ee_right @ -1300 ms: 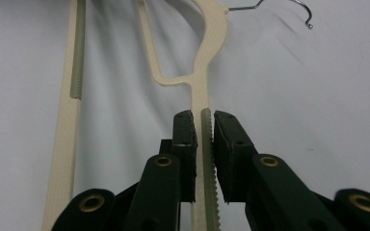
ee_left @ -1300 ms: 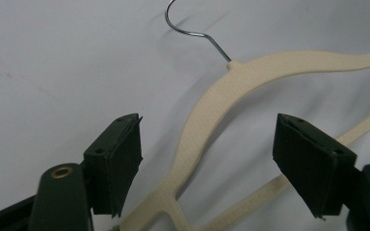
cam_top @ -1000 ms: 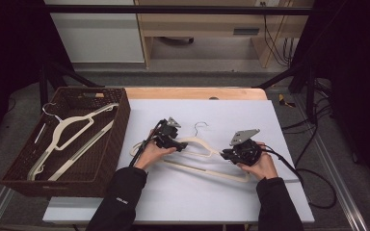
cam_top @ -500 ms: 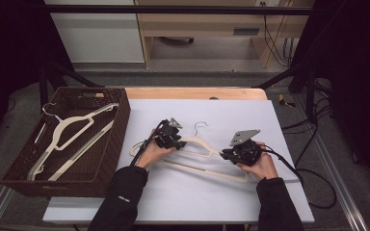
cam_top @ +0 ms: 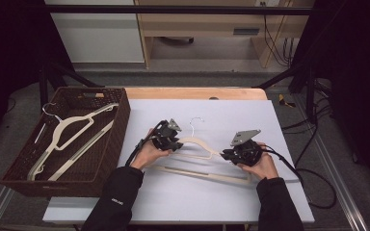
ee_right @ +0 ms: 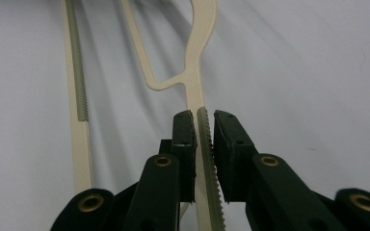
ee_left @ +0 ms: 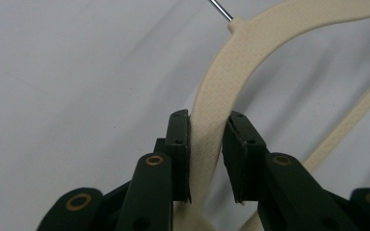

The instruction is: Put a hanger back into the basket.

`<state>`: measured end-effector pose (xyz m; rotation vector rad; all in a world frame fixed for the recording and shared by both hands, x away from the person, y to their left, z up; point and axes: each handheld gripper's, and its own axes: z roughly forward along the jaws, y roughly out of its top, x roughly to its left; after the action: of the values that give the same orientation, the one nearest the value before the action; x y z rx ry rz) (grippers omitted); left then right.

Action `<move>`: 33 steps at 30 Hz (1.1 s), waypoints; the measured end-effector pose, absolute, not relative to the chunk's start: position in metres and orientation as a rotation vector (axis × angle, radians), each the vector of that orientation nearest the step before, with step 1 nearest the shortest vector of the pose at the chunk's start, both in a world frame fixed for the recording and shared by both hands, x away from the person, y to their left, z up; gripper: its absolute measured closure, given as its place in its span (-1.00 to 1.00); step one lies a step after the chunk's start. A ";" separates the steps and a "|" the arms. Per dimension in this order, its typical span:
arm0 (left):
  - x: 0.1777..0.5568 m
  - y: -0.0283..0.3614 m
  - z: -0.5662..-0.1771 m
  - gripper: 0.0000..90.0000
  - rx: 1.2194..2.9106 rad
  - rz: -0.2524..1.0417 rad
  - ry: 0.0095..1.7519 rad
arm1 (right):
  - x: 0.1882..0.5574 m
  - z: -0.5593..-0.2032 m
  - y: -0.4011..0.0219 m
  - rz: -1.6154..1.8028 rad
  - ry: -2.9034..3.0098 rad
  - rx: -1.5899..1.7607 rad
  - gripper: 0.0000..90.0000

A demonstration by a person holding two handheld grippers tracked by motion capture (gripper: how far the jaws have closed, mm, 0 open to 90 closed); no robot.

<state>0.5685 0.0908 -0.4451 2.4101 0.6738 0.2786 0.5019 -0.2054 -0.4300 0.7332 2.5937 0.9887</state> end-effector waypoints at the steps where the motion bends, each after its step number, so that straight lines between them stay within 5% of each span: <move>1: 0.566 0.092 -0.443 0.63 2.410 0.279 0.672 | 0.502 -0.431 -0.205 0.995 2.594 0.734 0.77; 20: 0.523 0.107 -0.415 0.71 2.406 0.301 0.637 | 0.500 -0.428 -0.207 1.097 2.583 0.725 0.64; 33: 0.486 0.118 -0.404 0.77 2.339 0.280 0.644 | 0.488 -0.413 -0.219 1.312 2.463 0.799 0.04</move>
<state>0.4863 0.1177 -0.4037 2.3385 0.6440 0.2796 0.4877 -0.2186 -0.4126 0.7991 2.4632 1.3115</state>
